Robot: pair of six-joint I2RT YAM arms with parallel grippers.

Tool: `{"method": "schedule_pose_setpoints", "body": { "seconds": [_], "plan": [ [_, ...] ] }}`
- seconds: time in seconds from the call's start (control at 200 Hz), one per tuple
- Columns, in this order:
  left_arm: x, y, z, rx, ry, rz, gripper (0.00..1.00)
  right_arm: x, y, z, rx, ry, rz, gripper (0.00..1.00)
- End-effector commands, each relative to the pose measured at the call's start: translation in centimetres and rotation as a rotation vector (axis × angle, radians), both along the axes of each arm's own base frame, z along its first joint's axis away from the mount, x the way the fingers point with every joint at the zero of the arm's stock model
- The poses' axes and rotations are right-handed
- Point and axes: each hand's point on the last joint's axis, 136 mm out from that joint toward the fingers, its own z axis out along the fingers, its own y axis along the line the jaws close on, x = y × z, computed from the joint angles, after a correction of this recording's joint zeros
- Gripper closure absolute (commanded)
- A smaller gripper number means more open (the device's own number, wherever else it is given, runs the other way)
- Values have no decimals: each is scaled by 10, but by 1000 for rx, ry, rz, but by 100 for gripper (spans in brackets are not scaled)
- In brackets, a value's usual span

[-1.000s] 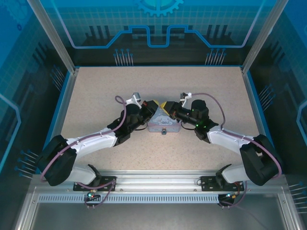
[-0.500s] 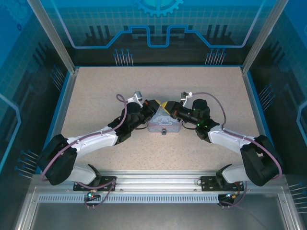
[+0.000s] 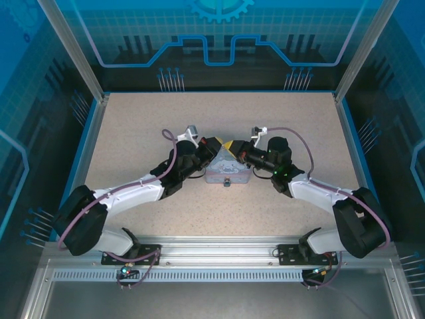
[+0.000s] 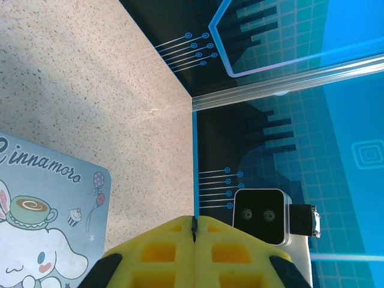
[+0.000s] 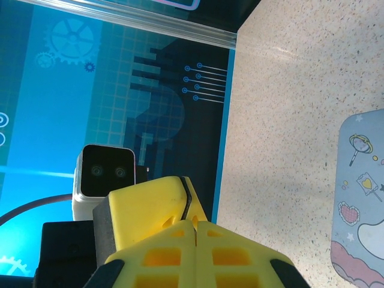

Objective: Unlock the padlock with the key

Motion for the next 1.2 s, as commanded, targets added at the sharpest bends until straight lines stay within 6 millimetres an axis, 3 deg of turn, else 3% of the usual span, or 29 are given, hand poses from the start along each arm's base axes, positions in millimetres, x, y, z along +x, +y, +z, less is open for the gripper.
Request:
{"method": "schedule_pose_setpoints", "body": {
  "seconds": [0.0, 0.665, 0.82, 0.91, 1.051, 1.196],
  "plan": [
    [1, -13, 18, -6, -46, -51, 100, -6, 8, 19, 19, -66, 63, 100],
    [4, -19, 21, 23, -58, -84, 100, -7, 8, 17, 8, -68, 71, 100],
    [5, 8, 27, 94, -82, -52, 43, -2, -8, 7, -38, -36, 23, 100],
    [-2, 27, 31, 160, -96, -44, 20, 3, -21, -3, -61, -9, -9, 100],
    [-22, 46, 24, 319, -86, -73, 2, 14, -37, -20, -92, 30, -43, 100],
    [-43, 58, -14, 469, 58, -113, 1, 25, -47, -38, -110, 72, -57, 100]
  ]
}}
